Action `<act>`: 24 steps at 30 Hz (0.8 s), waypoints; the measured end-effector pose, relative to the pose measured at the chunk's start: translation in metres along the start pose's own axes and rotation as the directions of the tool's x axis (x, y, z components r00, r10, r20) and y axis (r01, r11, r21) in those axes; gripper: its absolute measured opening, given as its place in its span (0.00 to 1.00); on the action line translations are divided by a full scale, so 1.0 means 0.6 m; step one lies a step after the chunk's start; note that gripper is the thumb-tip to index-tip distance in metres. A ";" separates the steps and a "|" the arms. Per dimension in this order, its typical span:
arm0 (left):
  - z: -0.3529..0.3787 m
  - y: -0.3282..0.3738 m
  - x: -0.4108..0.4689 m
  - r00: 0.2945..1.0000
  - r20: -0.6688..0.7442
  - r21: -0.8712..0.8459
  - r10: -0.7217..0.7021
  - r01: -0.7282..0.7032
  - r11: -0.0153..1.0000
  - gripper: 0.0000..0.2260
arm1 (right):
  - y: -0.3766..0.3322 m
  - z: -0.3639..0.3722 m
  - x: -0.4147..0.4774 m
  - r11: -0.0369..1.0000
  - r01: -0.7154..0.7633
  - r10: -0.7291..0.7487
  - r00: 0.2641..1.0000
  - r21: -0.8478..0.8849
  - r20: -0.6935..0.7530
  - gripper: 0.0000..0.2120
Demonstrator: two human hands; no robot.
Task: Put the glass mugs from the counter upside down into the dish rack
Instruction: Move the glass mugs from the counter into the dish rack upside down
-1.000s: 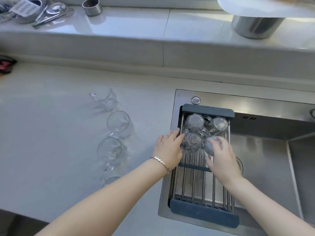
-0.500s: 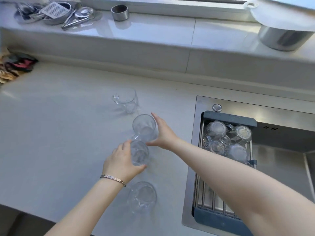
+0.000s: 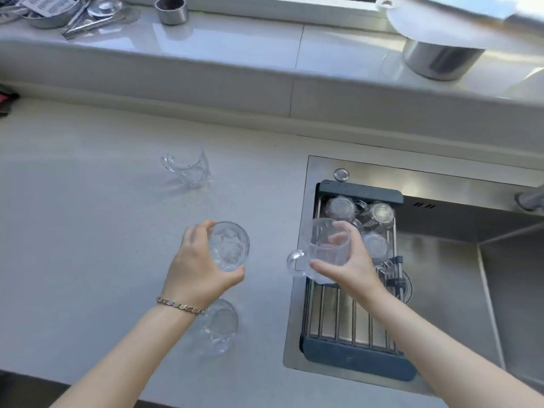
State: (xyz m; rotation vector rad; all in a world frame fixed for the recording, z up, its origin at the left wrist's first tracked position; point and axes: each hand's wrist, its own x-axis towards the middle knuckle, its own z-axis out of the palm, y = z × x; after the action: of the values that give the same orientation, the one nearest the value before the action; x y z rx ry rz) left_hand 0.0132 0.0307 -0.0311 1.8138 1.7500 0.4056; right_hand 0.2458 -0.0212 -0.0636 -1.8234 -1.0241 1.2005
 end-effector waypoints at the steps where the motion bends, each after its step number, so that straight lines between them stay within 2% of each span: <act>1: 0.001 0.014 -0.005 1.000 -0.006 -0.024 0.030 -0.030 0.999 0.36 | 0.010 -0.031 -0.027 0.998 -0.057 0.056 0.998 0.010 0.026 0.36; 4: 0.011 0.051 -0.022 0.996 0.000 -0.085 0.088 -0.088 0.993 0.36 | 0.060 -0.095 -0.078 0.954 -0.300 0.300 0.954 0.006 0.008 0.36; 6: 0.025 0.070 -0.034 0.994 0.020 -0.117 0.106 -0.103 0.988 0.37 | 0.097 -0.117 -0.084 0.894 -0.447 0.447 0.894 -0.007 -0.027 0.31; 8: 0.040 0.082 -0.046 0.991 0.057 -0.125 0.122 -0.114 0.985 0.37 | 0.120 -0.122 -0.075 0.846 -0.532 0.531 0.847 -0.041 -0.034 0.22; 10: 0.050 0.090 -0.054 0.985 0.098 -0.118 0.139 -0.127 0.985 0.36 | 0.138 -0.113 -0.055 0.808 -0.589 0.588 0.808 -0.029 -0.037 0.22; 12: 0.055 0.096 -0.061 0.980 0.128 -0.104 0.153 -0.140 0.985 0.36 | 0.148 -0.095 -0.029 0.794 -0.607 0.606 0.794 -0.036 -0.051 0.29; 15: 0.059 0.100 -0.069 0.976 0.139 -0.097 0.166 -0.153 0.983 0.37 | 0.144 -0.065 0.013 0.758 -0.636 0.635 0.770 -0.146 -0.054 0.40; 20: 0.053 0.089 -0.076 0.983 0.118 -0.098 0.142 -0.131 0.987 0.36 | 0.125 -0.027 0.054 0.722 -0.632 0.635 0.767 -0.281 -0.093 0.30; 22: 0.052 0.082 -0.078 0.984 0.124 -0.099 0.125 -0.113 0.989 0.36 | 0.124 -0.025 0.061 0.746 -0.614 0.620 0.782 -0.257 -0.067 0.28; 24: 0.053 0.078 -0.079 0.985 0.134 -0.097 0.110 -0.098 0.990 0.37 | 0.126 -0.033 0.059 0.784 -0.601 0.601 0.797 -0.153 -0.049 0.27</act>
State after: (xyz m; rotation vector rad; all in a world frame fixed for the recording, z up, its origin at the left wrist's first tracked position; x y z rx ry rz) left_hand 0.0650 -0.0206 -0.0200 1.8290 1.5238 0.3838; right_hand 0.2907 -0.0249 -0.1365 -2.3848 -0.5454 1.5144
